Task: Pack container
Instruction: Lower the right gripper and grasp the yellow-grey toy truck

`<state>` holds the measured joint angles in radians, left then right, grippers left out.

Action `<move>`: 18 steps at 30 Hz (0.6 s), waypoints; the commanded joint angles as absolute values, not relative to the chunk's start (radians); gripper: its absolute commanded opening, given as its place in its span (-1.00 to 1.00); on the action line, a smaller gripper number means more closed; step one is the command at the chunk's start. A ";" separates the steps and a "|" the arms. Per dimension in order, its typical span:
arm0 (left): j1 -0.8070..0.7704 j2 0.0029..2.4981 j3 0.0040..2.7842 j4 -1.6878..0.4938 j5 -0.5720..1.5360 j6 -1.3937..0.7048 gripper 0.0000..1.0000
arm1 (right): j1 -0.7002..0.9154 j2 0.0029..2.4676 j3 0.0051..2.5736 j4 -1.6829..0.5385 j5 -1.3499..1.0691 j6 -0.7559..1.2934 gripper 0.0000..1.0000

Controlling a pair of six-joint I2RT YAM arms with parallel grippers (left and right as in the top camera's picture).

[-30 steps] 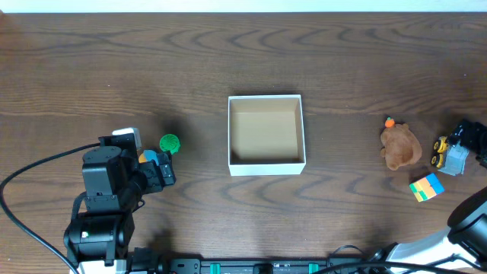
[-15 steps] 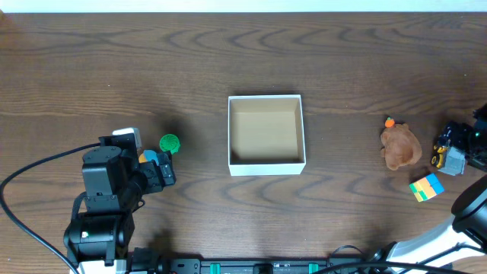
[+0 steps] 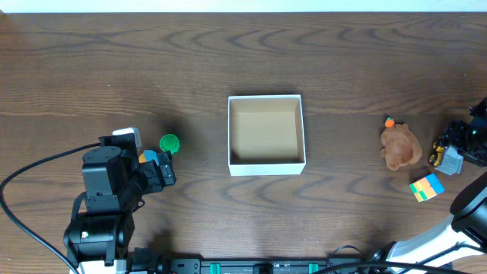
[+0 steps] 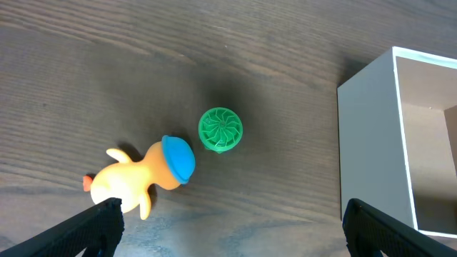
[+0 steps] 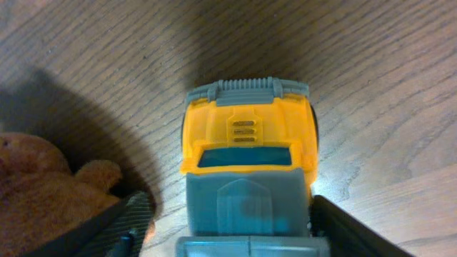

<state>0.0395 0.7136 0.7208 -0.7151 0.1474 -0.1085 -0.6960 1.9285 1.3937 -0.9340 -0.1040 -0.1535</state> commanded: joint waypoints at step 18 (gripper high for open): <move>0.047 0.713 0.743 -0.718 0.149 -0.118 0.96 | -0.691 1.932 1.394 -0.935 -0.113 -0.154 0.01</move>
<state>0.0395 0.7136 0.7208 -0.7151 0.1474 -0.1085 -0.6960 1.9285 1.3937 -0.9340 -0.1043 -0.1505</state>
